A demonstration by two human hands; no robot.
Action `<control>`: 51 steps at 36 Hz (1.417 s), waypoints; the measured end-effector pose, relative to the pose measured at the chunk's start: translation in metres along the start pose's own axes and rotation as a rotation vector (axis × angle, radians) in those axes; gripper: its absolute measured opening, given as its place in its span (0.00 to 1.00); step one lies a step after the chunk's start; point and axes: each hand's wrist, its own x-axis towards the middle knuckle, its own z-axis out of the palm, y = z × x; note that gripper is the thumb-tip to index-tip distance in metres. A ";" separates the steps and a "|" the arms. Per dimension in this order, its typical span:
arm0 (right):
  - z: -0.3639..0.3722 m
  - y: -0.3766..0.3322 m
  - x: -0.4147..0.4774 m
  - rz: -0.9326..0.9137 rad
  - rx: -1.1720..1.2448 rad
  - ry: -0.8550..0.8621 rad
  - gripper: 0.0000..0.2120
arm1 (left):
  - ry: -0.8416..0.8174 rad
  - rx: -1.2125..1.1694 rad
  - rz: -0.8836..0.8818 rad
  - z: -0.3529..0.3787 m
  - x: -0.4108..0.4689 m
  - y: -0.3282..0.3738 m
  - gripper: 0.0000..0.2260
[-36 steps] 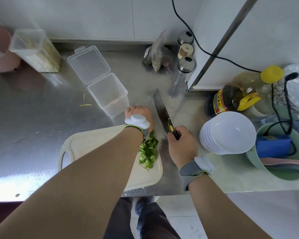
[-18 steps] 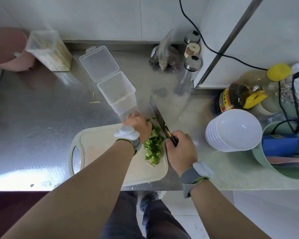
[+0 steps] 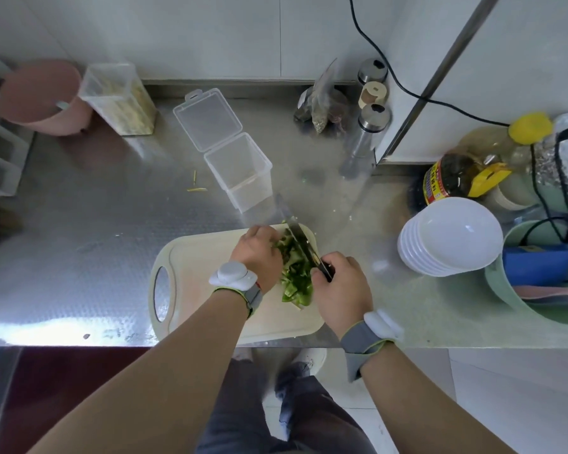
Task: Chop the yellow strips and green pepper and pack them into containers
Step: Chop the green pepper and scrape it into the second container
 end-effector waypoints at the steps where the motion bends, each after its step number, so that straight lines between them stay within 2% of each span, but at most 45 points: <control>1: 0.001 0.001 -0.001 0.015 0.000 0.021 0.08 | -0.001 0.009 -0.007 -0.002 -0.003 -0.004 0.14; 7: 0.016 -0.005 -0.024 0.038 0.003 0.079 0.10 | -0.101 0.072 -0.115 -0.010 -0.009 -0.018 0.21; 11: 0.022 -0.006 -0.033 0.035 0.045 0.115 0.11 | -0.179 0.072 -0.037 -0.012 -0.013 -0.022 0.20; 19: 0.008 0.011 -0.040 0.220 0.145 0.266 0.07 | -0.232 0.051 0.020 -0.014 -0.017 -0.028 0.20; 23: 0.007 0.017 -0.044 0.267 0.152 0.325 0.06 | -0.218 0.062 0.042 -0.008 -0.021 -0.028 0.28; 29: 0.023 0.004 -0.049 0.230 0.129 0.340 0.06 | -0.235 0.027 0.065 -0.008 -0.022 -0.028 0.34; 34: 0.038 -0.006 -0.056 0.200 0.115 0.264 0.07 | -0.269 0.004 0.075 -0.011 -0.017 -0.032 0.35; 36: 0.040 -0.004 -0.061 0.209 0.153 0.265 0.07 | -0.282 -0.015 0.067 -0.011 -0.015 -0.033 0.34; 39: 0.034 0.007 -0.065 0.260 0.207 0.356 0.06 | -0.296 -0.041 0.034 -0.011 -0.012 -0.035 0.34; 42: 0.028 0.016 -0.063 0.319 0.255 0.352 0.06 | -0.314 -0.016 0.073 -0.009 -0.009 -0.035 0.37; 47: 0.032 0.014 -0.062 0.301 0.153 0.331 0.07 | -0.355 0.044 0.134 -0.006 -0.008 -0.037 0.42; 51: 0.046 -0.001 -0.065 0.186 0.070 0.271 0.07 | -0.366 0.058 0.165 -0.007 -0.011 -0.039 0.43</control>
